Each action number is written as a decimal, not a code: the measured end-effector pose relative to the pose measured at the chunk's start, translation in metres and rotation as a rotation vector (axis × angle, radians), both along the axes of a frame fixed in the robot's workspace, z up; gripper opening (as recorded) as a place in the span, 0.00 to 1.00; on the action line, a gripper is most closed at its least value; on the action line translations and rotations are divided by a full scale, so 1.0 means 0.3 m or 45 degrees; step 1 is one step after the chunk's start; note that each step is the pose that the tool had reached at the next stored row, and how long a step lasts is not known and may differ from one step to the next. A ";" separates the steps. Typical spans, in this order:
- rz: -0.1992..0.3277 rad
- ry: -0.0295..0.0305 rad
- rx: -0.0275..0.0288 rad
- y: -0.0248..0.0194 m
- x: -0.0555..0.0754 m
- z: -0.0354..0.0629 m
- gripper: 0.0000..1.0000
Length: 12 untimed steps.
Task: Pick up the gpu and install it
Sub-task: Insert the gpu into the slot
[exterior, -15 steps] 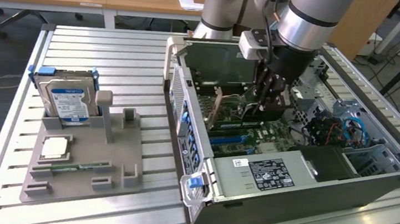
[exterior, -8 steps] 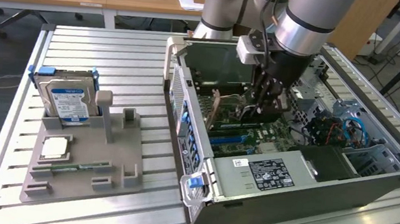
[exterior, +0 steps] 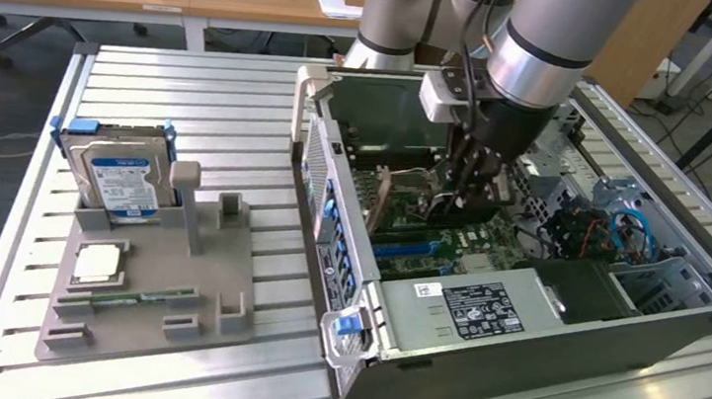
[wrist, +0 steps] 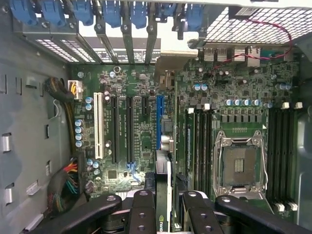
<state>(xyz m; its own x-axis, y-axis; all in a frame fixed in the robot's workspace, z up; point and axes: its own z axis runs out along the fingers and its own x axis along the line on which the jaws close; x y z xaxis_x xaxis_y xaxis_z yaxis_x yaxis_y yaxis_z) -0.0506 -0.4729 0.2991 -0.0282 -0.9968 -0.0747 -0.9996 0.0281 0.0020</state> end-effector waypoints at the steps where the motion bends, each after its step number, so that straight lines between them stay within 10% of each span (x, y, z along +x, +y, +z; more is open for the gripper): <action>1: 0.000 0.0000 -0.0001 -0.001 0.000 -0.004 0.26; 12: 0.000 -0.0002 0.0019 -0.004 -0.007 -0.034 0.26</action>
